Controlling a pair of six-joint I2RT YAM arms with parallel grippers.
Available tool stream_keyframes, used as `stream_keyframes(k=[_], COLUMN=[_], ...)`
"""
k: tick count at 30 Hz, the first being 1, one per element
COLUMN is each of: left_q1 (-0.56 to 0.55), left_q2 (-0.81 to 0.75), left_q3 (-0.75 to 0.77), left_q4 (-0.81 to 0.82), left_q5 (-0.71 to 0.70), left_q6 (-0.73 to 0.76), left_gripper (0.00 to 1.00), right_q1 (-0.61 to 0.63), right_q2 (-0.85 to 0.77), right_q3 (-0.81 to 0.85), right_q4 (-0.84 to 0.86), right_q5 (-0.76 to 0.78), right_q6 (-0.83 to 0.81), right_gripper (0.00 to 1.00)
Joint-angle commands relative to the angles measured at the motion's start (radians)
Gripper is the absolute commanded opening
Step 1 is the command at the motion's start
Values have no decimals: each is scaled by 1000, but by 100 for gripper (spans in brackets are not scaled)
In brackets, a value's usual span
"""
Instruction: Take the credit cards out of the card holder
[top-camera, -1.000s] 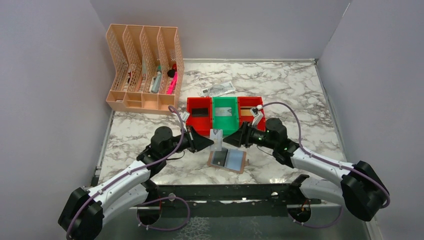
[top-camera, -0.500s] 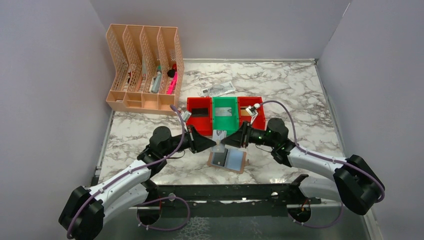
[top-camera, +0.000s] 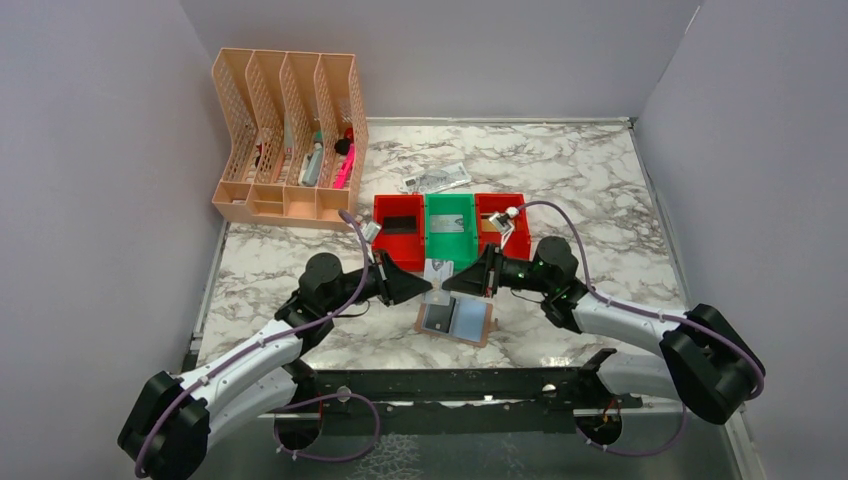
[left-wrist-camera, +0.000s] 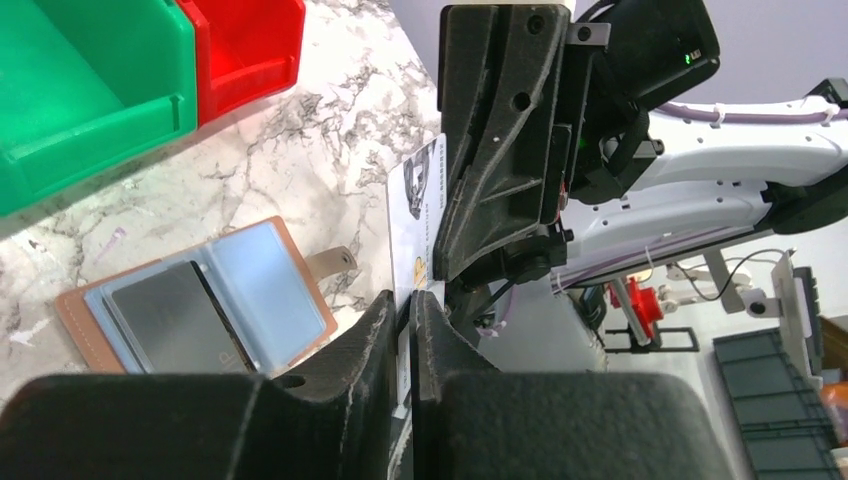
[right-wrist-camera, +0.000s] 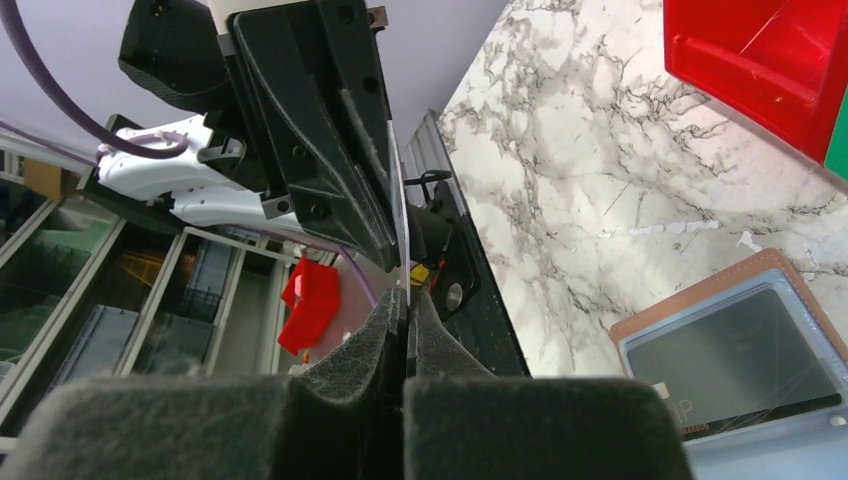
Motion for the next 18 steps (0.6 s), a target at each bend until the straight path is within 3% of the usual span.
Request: stream_keyframes(k=[1,6,10,14,18], left_q1=[1,1,2,2,2], left_q2=[-22,-34,-63,-110,-132], left_q3=[-20,-20,47,134,200], left_q4=[53,-26,-287,-516,-655], left_q5=[-57,-110,-240,-404,-555], left_q6=[-14,4,96,206,276], left_gripper=[20,53,81,98,99], right_q1=[-3,-2,-2,-2,-2], right_q2=[-10,-47,-89,-117,-122], right_q3=[-17,-12,1,17,43], right_q4=[8,-95,-212,-298,-368], right_q5=[-6,46,124,176,210], right_q6=[-10,-52,-101,-133,-166], right_gripper=[1,1,1,1,1])
